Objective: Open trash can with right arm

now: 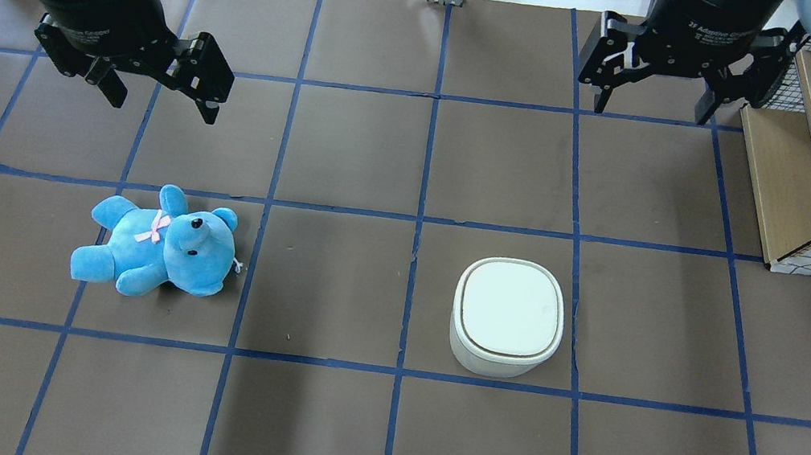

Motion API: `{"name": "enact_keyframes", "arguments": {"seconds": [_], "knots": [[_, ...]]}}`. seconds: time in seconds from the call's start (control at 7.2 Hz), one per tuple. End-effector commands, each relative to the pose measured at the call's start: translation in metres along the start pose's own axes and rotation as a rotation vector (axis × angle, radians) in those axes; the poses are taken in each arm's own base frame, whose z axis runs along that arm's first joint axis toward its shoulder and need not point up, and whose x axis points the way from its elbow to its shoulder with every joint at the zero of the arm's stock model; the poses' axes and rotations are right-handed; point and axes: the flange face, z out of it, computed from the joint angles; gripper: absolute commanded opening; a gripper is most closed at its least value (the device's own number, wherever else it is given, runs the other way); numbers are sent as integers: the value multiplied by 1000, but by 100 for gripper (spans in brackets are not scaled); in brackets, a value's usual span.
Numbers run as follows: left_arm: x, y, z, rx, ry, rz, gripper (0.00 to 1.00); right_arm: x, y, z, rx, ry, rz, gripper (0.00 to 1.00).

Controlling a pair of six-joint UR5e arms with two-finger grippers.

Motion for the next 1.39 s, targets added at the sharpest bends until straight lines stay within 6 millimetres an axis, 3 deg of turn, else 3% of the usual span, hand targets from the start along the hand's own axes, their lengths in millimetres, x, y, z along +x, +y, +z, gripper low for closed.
{"name": "enact_keyframes", "arguments": {"seconds": [0.0, 1.25], "knots": [[0, 0, 0, 0, 0, 0, 100, -1, 0, -1, 7, -4, -2, 100], [0, 0, 0, 0, 0, -1, 100, -11, -2, 2, 12, -55, -11, 100]]}}
